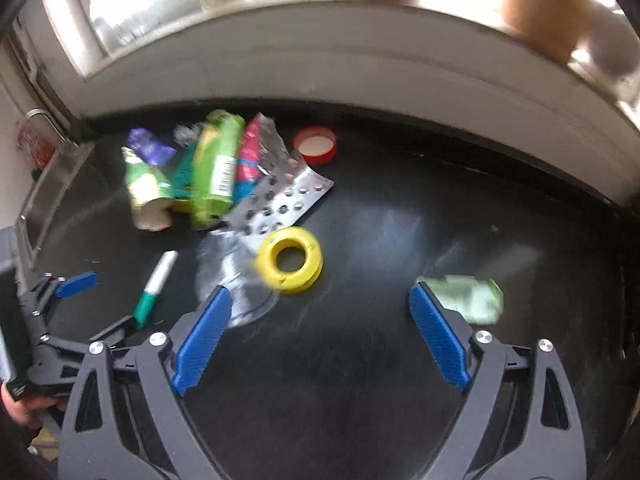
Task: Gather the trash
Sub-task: 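Grasp the green-capped marker with the left tool while the right tool grasps the yellow tape roll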
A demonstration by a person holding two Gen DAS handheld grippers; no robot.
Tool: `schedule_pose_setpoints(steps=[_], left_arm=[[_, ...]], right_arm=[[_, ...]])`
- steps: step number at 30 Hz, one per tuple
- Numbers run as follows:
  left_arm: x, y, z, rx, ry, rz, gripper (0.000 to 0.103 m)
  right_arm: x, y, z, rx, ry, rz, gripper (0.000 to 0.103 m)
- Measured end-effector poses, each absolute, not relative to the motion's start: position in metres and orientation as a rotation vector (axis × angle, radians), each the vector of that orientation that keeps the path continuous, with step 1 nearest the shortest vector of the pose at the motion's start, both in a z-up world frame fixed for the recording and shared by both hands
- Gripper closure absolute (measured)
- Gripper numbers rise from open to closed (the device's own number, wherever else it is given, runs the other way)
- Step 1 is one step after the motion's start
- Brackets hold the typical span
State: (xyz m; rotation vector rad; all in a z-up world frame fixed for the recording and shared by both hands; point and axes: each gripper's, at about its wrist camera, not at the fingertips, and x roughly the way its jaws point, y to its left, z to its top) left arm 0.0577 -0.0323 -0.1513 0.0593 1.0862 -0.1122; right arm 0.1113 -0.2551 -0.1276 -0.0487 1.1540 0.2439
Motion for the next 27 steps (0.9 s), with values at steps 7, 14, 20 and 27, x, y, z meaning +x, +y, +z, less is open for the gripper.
schedule_pose_setpoints(steps=[7,14,20,27], left_arm=[[0.080,-0.032,-0.185,0.070,1.135,-0.088,0.021],[0.089,-0.041,-0.178,0.101,1.123,-0.129,0.090],[0.086,-0.042,-0.164,0.029,1.153,-0.167,0.091],[0.056,-0.036,-0.140,0.019,1.133,-0.155,0.091]], right_arm=[[0.154,-0.241,-0.182,-0.123,1.259,0.293,0.037],[0.156,-0.238,-0.182,-0.144,1.243,0.295,0.087],[0.138,-0.241,-0.152,-0.112,1.196,0.265,0.087],[0.097,-0.239,-0.119,-0.085,1.148,0.266,0.087]])
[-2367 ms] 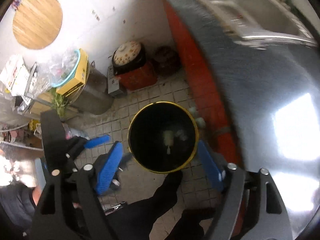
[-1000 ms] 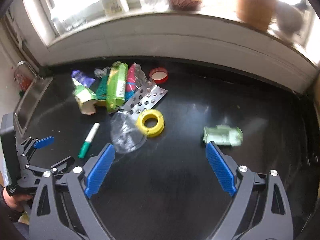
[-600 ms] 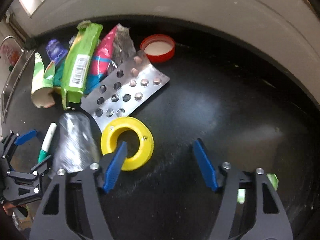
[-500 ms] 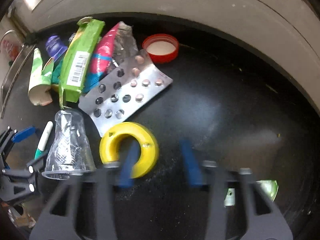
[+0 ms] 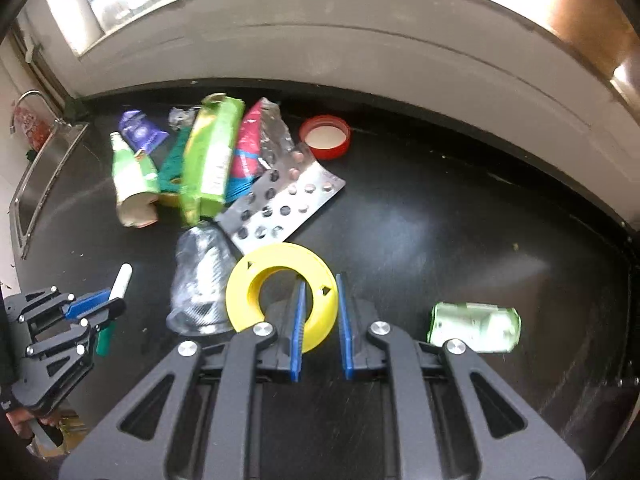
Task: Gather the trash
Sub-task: 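Grasp the green-capped marker with the left tool while the right tool grasps the yellow tape roll, then carry marker and tape roll over the bin and open both tools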
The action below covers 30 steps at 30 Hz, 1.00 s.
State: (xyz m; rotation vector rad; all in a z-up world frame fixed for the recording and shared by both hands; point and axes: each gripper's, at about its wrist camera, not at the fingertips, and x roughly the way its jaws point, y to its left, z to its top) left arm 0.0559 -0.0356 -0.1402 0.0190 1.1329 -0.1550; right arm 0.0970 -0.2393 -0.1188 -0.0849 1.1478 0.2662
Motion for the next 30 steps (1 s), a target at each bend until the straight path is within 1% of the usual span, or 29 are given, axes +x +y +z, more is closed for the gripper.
schedule_pose_setpoints(steps=[8,14,20,23,26,30], left_arm=[[0.015,-0.007,-0.121,-0.006,1.108,-0.132,0.091],[-0.017,0.039,-0.104,-0.011,1.079,-0.052,0.091],[-0.081,0.123,-0.079,-0.050,1.030,0.133,0.091],[-0.124,0.170,-0.074,-0.077,1.020,0.245,0.091],[-0.169,0.215,-0.078,-0.129,1.029,0.352,0.091],[-0.228,0.266,-0.098,-0.221,1.061,0.476,0.090]], right_arm=[[0.057,-0.216,-0.108,-0.095,1.152,0.290,0.087],[0.033,-0.151,-0.088,-0.127,1.126,0.404,0.087],[0.001,-0.026,-0.064,-0.201,1.078,0.640,0.087],[-0.020,0.036,-0.063,-0.259,1.076,0.759,0.087],[-0.053,0.104,-0.065,-0.320,1.087,0.903,0.087],[-0.109,0.189,-0.077,-0.388,1.138,1.099,0.087]])
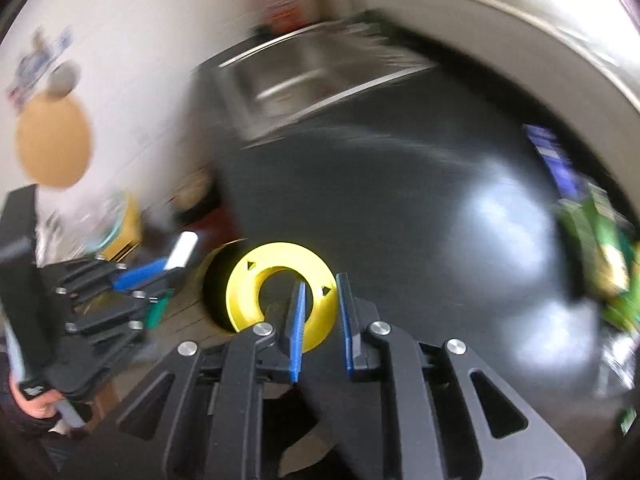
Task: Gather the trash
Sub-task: 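Carry marker and tape roll over the bin and open both tools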
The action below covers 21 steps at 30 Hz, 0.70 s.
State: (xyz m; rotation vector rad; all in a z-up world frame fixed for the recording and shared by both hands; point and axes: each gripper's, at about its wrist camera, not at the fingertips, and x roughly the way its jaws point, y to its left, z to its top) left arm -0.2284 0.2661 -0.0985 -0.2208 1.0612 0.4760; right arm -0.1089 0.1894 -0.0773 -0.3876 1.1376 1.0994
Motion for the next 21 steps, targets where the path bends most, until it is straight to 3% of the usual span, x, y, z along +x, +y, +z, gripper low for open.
schedule_pose_setpoints(steps=[9,21], left_arm=[[-0.323,0.348,-0.166,-0.451,1.116,0.620,0.090],[-0.334,0.405,-0.223,-0.567,1.104,0.592,0.090]], right_arm=[[-0.195,0.320,-0.133,-0.550,1.253,1.273,0.087],[-0.211,0.390,-0.180,-0.645,1.294,1.206,0.087]])
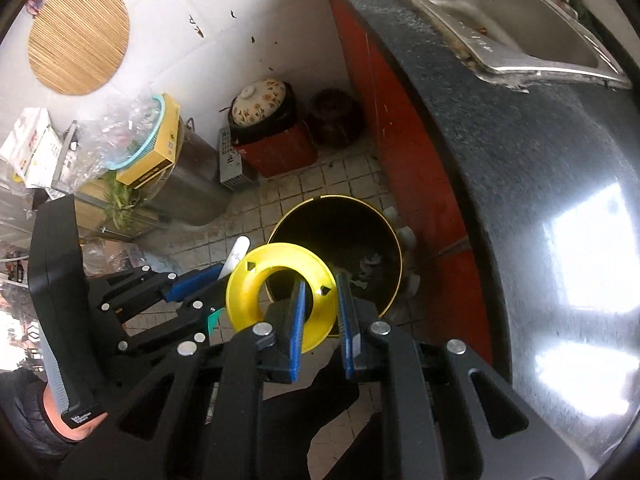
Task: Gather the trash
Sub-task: 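Carry marker and tape roll over the bin and open both tools, then swing both tools back over the countertop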
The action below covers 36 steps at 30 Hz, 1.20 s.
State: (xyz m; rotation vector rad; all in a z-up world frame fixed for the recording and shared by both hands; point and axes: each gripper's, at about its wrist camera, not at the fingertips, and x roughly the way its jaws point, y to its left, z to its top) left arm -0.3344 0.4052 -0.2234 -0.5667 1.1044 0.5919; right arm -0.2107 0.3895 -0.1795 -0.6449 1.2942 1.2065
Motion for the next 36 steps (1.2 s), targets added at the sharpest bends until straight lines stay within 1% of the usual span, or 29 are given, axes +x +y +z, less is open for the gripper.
schedule_pose_setpoints(steps=[1,2,3,4,5,11,13,14,15,16,17,20,22,25,29,36], left_arm=[[-0.332,0.408,-0.224,-0.556,1.101,0.596,0.088],[-0.331,0.409,-0.224,-0.546,1.104,0.597,0.077],[-0.328,0.410,-0.224,-0.535,1.111,0.591,0.065],[-0.328,0.410,-0.223,-0.517,1.112,0.587,0.038],[-0.328,0.408,-0.221,-0.503,1.099,0.590,0.032],[-0.331,0.407,-0.213,-0.482,1.090,0.592,0.032],[-0.331,0.405,-0.208,-0.481,1.093,0.597,0.032],[-0.329,0.403,-0.203,-0.480,1.095,0.599,0.028],[-0.326,0.400,-0.196,-0.473,1.094,0.602,0.025],[-0.323,0.397,-0.192,-0.465,1.090,0.602,0.020],[-0.317,0.392,-0.183,-0.449,1.078,0.595,0.017],[-0.287,0.368,-0.157,-0.391,1.054,0.524,0.014],[-0.264,0.351,-0.145,-0.363,1.048,0.465,0.014],[-0.215,0.312,-0.126,-0.320,1.022,0.325,0.014],[-0.137,0.233,-0.110,-0.218,1.037,0.123,0.014],[-0.051,0.106,-0.086,-0.170,1.038,-0.119,0.014]], right_arm=[[-0.210,0.390,-0.181,-0.658,1.295,1.207,0.083],[-0.211,0.395,-0.183,-0.670,1.301,1.207,0.078],[-0.209,0.395,-0.183,-0.667,1.304,1.206,0.059],[-0.208,0.395,-0.182,-0.658,1.299,1.203,0.042],[-0.207,0.395,-0.180,-0.640,1.284,1.199,0.038],[-0.193,0.379,-0.166,-0.607,1.271,1.186,0.037],[-0.183,0.363,-0.155,-0.579,1.256,1.170,0.035],[-0.176,0.350,-0.145,-0.559,1.238,1.153,0.033],[-0.170,0.341,-0.138,-0.546,1.223,1.138,0.029],[-0.163,0.328,-0.129,-0.527,1.208,1.118,0.027],[-0.152,0.308,-0.118,-0.496,1.189,1.087,0.026],[-0.120,0.249,-0.092,-0.414,1.144,0.971,0.024],[-0.100,0.207,-0.078,-0.370,1.118,0.885,0.023],[-0.068,0.132,-0.058,-0.293,1.076,0.728,0.020],[-0.036,0.023,-0.042,-0.169,1.059,0.518,0.020],[-0.016,-0.127,-0.039,-0.037,1.034,0.287,0.020]])
